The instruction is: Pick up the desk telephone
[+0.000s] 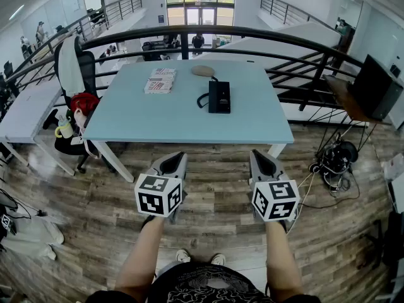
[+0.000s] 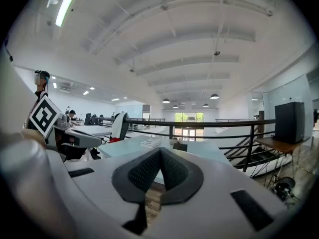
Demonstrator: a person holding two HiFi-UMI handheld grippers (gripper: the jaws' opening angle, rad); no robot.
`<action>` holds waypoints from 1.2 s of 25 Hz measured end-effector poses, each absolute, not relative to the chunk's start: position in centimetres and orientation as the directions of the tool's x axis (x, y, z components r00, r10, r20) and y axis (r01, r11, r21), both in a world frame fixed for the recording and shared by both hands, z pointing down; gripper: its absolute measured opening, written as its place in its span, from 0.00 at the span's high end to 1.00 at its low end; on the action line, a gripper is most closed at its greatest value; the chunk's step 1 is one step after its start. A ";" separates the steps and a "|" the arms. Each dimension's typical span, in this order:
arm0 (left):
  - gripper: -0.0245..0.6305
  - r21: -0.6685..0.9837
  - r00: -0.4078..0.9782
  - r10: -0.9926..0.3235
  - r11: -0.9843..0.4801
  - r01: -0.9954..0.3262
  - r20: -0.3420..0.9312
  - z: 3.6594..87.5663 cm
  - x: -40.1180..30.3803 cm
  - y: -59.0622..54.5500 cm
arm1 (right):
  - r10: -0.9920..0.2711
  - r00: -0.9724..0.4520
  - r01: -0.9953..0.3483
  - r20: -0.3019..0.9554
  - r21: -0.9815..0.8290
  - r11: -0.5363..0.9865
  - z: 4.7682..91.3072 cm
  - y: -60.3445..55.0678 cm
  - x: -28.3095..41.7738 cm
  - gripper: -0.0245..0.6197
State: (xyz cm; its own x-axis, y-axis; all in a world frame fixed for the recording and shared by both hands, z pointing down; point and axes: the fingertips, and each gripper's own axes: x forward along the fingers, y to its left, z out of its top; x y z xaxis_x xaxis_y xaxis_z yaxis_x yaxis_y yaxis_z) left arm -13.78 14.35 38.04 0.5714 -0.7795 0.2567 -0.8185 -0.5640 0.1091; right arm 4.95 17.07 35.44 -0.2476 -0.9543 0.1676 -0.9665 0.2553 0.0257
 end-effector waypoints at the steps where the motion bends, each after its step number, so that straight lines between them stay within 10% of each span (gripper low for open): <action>1: 0.95 0.112 0.571 -0.780 -0.563 -0.819 0.257 38.1 -13.5 14.4 | -0.955 -0.246 -0.967 0.164 0.022 0.253 35.4 17.1 5.3 0.96; 19: 0.93 0.132 0.562 -0.794 -0.546 -0.827 0.232 38.3 -6.5 12.5 | -0.936 -0.306 -0.950 0.175 0.008 0.312 36.5 15.0 11.1 0.95; 30: 0.78 0.148 0.570 -0.786 -0.551 -0.821 0.237 39.5 -4.4 7.3 | -0.925 -0.333 -0.942 0.185 -0.010 0.337 37.7 10.3 12.9 0.79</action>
State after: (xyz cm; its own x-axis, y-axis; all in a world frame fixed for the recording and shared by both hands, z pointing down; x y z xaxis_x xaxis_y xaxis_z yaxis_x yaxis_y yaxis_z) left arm -4.42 7.26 39.50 0.5705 -0.7863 0.2373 -0.8212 -0.5510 0.1485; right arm 12.89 10.26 37.66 -0.3327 -0.9246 0.1853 -0.9415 0.3368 -0.0098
